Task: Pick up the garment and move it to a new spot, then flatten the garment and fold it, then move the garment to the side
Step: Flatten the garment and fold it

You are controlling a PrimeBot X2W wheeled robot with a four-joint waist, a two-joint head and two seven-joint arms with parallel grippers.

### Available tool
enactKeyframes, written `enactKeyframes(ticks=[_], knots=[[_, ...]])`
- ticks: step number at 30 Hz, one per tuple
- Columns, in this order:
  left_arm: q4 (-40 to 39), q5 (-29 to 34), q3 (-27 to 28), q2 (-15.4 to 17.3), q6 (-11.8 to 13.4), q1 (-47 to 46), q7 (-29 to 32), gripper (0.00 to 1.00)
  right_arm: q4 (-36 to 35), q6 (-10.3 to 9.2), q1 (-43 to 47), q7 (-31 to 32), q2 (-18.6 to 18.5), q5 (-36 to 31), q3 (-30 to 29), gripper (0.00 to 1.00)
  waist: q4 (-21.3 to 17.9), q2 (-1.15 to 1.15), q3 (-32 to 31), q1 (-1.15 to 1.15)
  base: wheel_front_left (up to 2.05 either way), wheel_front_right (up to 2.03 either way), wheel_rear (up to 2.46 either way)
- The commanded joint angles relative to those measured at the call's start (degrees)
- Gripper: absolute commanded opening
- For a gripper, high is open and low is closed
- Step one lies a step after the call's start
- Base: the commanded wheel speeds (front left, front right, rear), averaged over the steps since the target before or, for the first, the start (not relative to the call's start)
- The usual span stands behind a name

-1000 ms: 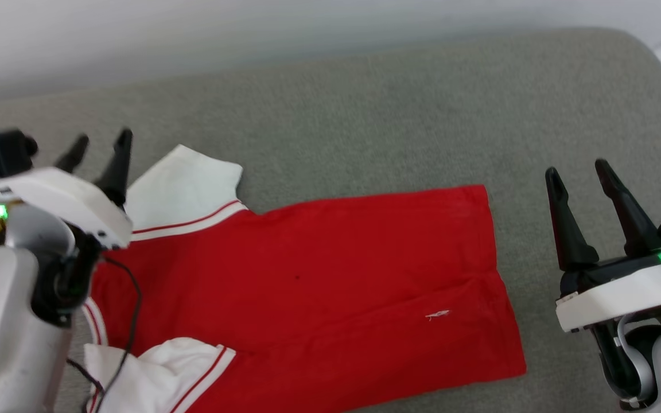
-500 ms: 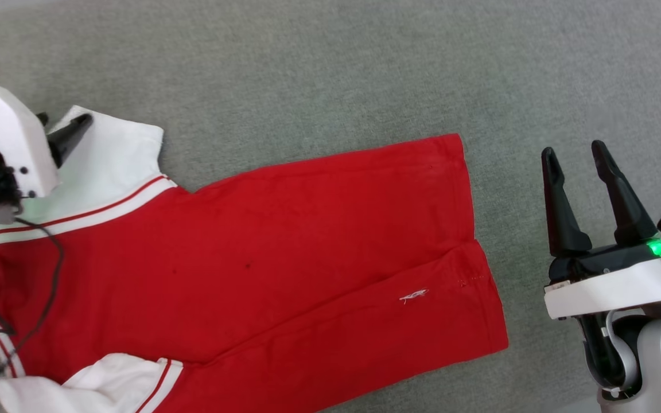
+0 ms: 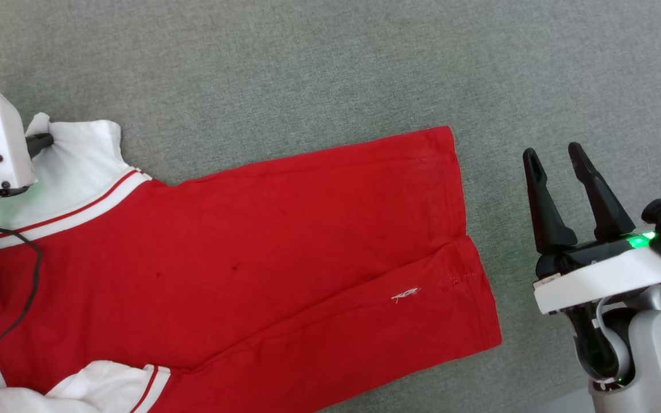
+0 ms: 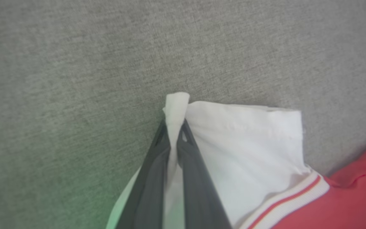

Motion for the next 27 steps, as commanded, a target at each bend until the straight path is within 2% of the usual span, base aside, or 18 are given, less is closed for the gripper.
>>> enactKeyframes(ticks=[1,5,15,23,27], knots=[[2.00,-0.08,-1.94,-2.01,0.20,4.34,0.76,0.00,0.41,-0.02,-0.61,0.70,-0.58,0.95,-0.06,1.00,0.18,0.00,-0.22,-0.01,0.00,0.00,0.00],[1.98,0.59,-1.49,-2.51,0.07,3.87,-2.08,0.00,2.43,-0.02,-2.04,7.76,-2.65,4.88,0.93,1.00,1.15,0.00,-1.31,-0.01,0.00,0.00,0.00],[-1.46,1.56,-0.52,-5.86,-0.97,-0.05,-10.93,0.00,10.41,-0.02,-11.44,34.56,-6.13,10.54,0.28,1.00,6.82,0.00,-2.90,-0.01,0.00,0.00,0.00],[-6.12,2.95,-1.78,-8.12,-2.14,-1.97,-14.39,0.00,17.49,-0.02,-20.95,45.90,-7.34,9.79,-0.29,1.00,11.70,0.00,-0.29,-0.01,0.00,0.00,0.00],[-7.45,3.32,-2.05,-8.39,-2.42,-2.24,-15.73,0.00,22.37,-0.01,-22.90,50.69,-7.10,9.29,0.93,1.00,13.08,0.00,0.53,-0.01,0.00,0.00,0.00]])
